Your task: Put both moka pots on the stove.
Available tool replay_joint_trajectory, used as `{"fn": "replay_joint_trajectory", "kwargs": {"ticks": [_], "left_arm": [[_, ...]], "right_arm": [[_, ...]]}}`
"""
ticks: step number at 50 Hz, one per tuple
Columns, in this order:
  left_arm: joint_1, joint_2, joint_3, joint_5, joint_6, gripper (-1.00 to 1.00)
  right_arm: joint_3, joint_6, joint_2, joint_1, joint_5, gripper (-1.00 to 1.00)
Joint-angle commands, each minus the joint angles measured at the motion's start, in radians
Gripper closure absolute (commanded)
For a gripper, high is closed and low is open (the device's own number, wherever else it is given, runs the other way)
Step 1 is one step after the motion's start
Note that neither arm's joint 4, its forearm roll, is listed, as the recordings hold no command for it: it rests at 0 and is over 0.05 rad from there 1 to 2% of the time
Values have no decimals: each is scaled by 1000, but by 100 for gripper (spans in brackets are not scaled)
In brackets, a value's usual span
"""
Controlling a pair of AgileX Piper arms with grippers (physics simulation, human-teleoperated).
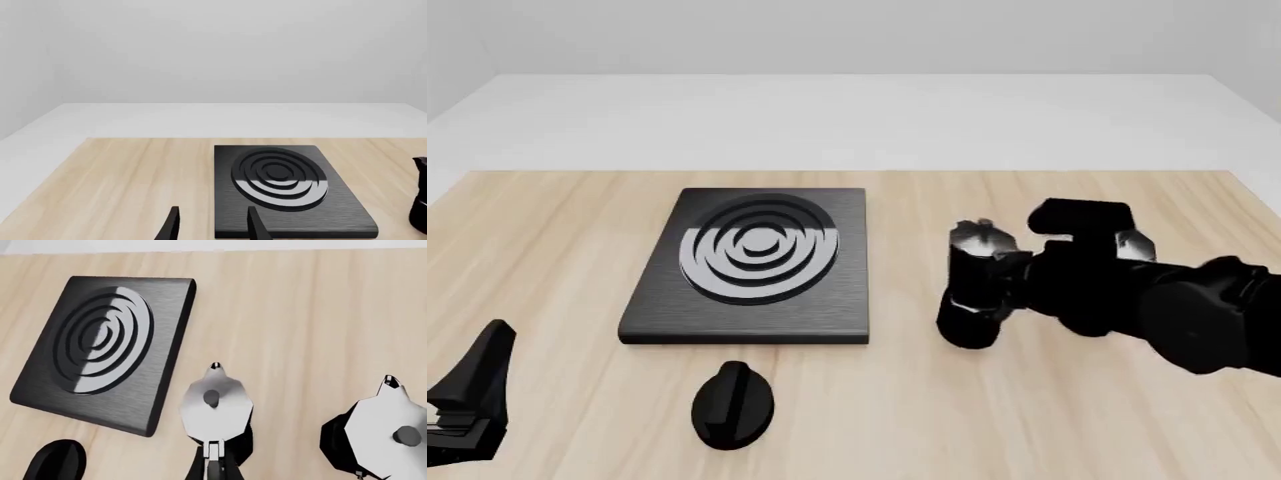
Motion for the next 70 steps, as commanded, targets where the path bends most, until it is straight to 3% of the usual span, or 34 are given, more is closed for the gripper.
{"fn": "replay_joint_trajectory", "kwargs": {"ticks": [1,25,53,70], "left_arm": [[0,0,0,0,0,-100],[0,0,0,0,0,-100],[0,0,0,0,0,-100],[0,0,0,0,0,-100]], "right_arm": [[-52,-30,-68,5,37,100],[-168,-89,-105,23,106,100],[-503,-115,64,79,174,100],[-620,-107,155,92,186,100]]}}
